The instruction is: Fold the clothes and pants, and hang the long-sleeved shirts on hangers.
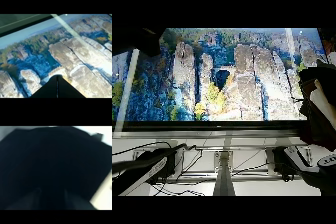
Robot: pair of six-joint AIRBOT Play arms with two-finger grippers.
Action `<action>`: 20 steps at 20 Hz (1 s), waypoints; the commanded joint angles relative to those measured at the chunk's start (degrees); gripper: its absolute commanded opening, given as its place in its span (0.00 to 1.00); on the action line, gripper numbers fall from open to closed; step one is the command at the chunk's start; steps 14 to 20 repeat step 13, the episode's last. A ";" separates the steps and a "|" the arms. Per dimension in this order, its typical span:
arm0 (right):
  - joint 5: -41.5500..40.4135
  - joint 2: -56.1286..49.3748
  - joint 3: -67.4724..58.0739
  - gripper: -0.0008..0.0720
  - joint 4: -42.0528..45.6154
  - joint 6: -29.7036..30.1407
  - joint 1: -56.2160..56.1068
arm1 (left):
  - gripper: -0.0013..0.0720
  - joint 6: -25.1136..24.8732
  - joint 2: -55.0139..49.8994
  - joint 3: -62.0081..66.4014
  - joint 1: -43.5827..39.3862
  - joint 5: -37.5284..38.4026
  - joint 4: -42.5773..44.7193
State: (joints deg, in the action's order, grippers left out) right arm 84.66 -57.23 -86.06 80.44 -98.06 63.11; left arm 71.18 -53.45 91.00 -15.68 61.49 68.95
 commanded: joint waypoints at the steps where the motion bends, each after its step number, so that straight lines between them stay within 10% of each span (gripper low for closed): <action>1: -2.38 -0.02 0.04 0.23 -4.13 5.35 -13.33 | 0.03 0.00 0.07 -0.02 0.07 -0.02 0.02; 6: -3.93 -0.02 0.04 0.03 -3.19 18.51 -44.83 | 0.03 0.00 0.07 -0.02 0.07 -0.02 0.02; 10: -10.75 0.04 0.04 0.03 6.67 9.92 -62.97 | 0.03 0.00 0.07 -0.02 0.07 -0.02 0.02; 20: -13.77 0.07 0.04 0.03 5.35 8.55 -67.41 | 0.03 0.00 0.07 -0.02 0.07 -0.02 0.02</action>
